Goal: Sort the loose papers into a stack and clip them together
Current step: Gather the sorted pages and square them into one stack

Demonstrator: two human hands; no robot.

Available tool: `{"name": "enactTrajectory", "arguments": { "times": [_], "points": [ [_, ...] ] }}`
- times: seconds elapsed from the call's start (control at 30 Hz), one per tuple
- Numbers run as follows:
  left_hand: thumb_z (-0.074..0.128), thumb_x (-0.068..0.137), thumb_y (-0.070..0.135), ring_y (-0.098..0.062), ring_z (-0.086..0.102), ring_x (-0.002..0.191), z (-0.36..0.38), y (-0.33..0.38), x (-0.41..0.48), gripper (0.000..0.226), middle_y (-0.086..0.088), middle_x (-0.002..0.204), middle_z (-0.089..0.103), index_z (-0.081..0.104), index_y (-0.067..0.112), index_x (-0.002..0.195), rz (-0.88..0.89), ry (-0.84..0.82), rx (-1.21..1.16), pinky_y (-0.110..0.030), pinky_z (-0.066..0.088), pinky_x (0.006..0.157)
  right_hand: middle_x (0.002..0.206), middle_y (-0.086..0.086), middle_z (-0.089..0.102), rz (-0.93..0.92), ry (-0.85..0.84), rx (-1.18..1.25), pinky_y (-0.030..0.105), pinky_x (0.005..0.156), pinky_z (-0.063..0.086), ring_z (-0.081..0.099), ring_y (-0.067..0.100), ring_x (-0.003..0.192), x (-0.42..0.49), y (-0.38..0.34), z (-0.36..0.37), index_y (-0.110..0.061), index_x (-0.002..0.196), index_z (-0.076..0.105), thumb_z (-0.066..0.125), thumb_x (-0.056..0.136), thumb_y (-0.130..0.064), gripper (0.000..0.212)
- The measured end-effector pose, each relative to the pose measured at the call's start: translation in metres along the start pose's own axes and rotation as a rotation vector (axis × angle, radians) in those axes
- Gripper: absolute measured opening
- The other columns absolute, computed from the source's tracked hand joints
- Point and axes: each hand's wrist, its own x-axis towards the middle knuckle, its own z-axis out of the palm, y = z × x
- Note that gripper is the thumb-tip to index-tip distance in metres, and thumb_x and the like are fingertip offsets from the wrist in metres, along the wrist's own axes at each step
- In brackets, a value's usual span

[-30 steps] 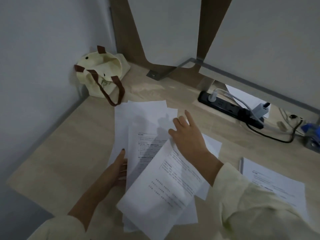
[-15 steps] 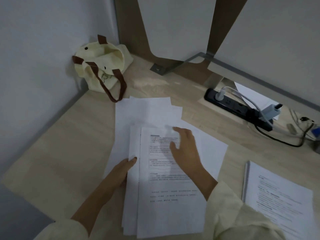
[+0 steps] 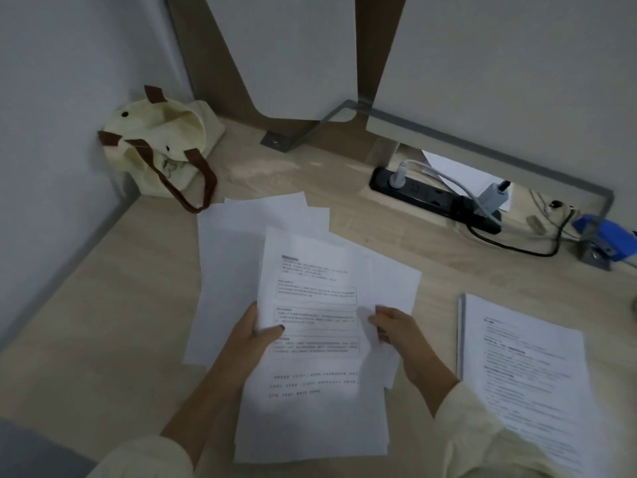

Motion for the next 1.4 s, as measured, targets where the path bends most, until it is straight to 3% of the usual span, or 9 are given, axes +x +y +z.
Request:
{"name": "enactTrajectory", "arguments": {
  "times": [0.17, 0.3, 0.4, 0.63, 0.7, 0.87, 0.97, 1.23, 1.4],
  "points": [
    [0.057, 0.084, 0.000, -0.012, 0.067, 0.100, -0.001, 0.036, -0.024, 0.040, 0.005, 0.109, 0.071, 0.058, 0.023, 0.117, 0.172, -0.047, -0.090, -0.020, 0.056, 0.076, 0.103, 0.008, 0.071, -0.077, -0.085, 0.134, 0.024, 0.072, 0.051, 0.067, 0.022, 0.093, -0.034, 0.003, -0.021, -0.009, 0.104, 0.062, 0.057, 0.087, -0.011, 0.017],
    [0.056, 0.084, -0.003, 0.000, 0.066, 0.096, 0.006, 0.065, -0.045, 0.037, 0.018, 0.105, 0.070, 0.062, 0.026, 0.107, 0.378, 0.027, -0.115, -0.013, 0.052, 0.075, 0.107, 0.007, 0.070, -0.392, 0.018, 0.256, 0.034, 0.085, 0.051, 0.064, 0.023, 0.102, -0.072, -0.011, -0.043, -0.007, 0.104, 0.062, 0.052, 0.087, -0.005, 0.019],
    [0.056, 0.084, -0.003, 0.004, 0.064, 0.095, 0.014, 0.071, -0.052, 0.036, 0.024, 0.106, 0.068, 0.061, 0.023, 0.109, 0.439, 0.089, -0.100, -0.008, 0.050, 0.074, 0.111, -0.001, 0.069, -0.550, 0.067, 0.292, 0.022, 0.087, 0.051, 0.062, 0.009, 0.105, -0.094, -0.019, -0.052, -0.013, 0.111, 0.062, 0.051, 0.088, -0.006, 0.027],
    [0.055, 0.088, 0.005, 0.019, 0.059, 0.087, 0.035, 0.051, -0.050, 0.035, 0.017, 0.110, 0.062, 0.054, 0.019, 0.121, 0.299, 0.090, 0.003, -0.011, 0.049, 0.086, 0.095, -0.028, 0.067, -0.418, 0.073, 0.184, 0.005, 0.071, 0.044, 0.058, -0.020, 0.086, -0.085, 0.006, -0.043, -0.039, 0.100, 0.059, 0.048, 0.093, -0.017, 0.025],
    [0.055, 0.088, 0.006, 0.021, 0.058, 0.084, 0.040, 0.052, -0.052, 0.034, 0.019, 0.107, 0.061, 0.053, 0.021, 0.119, 0.299, 0.087, 0.022, -0.002, 0.047, 0.074, 0.090, -0.031, 0.069, -0.419, 0.100, 0.198, 0.005, 0.068, 0.047, 0.061, -0.017, 0.086, -0.086, 0.010, -0.045, -0.036, 0.099, 0.061, 0.048, 0.094, -0.017, 0.024],
    [0.054, 0.090, 0.014, 0.005, 0.064, 0.078, 0.063, 0.053, -0.052, 0.018, 0.011, 0.098, 0.065, 0.059, 0.013, 0.107, 0.273, 0.071, 0.105, -0.011, 0.051, 0.065, 0.090, -0.003, 0.073, -0.343, 0.196, 0.200, 0.016, 0.065, 0.054, 0.068, 0.005, 0.080, -0.095, 0.025, -0.079, -0.015, 0.094, 0.067, 0.052, 0.091, -0.017, 0.015],
    [0.052, 0.091, 0.013, -0.003, 0.066, 0.080, 0.095, 0.049, -0.049, 0.011, 0.008, 0.095, 0.066, 0.057, 0.015, 0.101, 0.225, 0.023, 0.152, -0.015, 0.052, 0.060, 0.092, 0.007, 0.071, -0.251, 0.286, 0.200, 0.038, 0.077, 0.054, 0.068, 0.024, 0.086, -0.100, 0.050, -0.110, -0.009, 0.092, 0.065, 0.053, 0.091, -0.018, 0.015],
    [0.048, 0.093, 0.011, -0.017, 0.063, 0.094, 0.208, 0.019, -0.045, 0.010, -0.006, 0.108, 0.065, 0.054, 0.016, 0.100, 0.081, -0.196, 0.323, -0.033, 0.053, 0.082, 0.063, 0.001, 0.051, -0.087, 0.457, 0.116, 0.026, 0.054, 0.034, 0.047, 0.017, 0.061, -0.120, 0.109, -0.196, -0.014, 0.062, 0.044, 0.048, 0.092, -0.012, 0.030],
    [0.048, 0.091, 0.008, -0.019, 0.062, 0.092, 0.266, 0.002, -0.040, 0.012, -0.007, 0.107, 0.064, 0.053, 0.017, 0.094, 0.008, -0.239, 0.330, -0.027, 0.049, 0.075, 0.077, 0.017, 0.060, -0.001, 0.501, 0.048, 0.031, 0.062, 0.038, 0.053, 0.024, 0.068, -0.108, 0.141, -0.239, -0.002, 0.081, 0.056, 0.045, 0.093, -0.016, 0.021]
  ]
}}
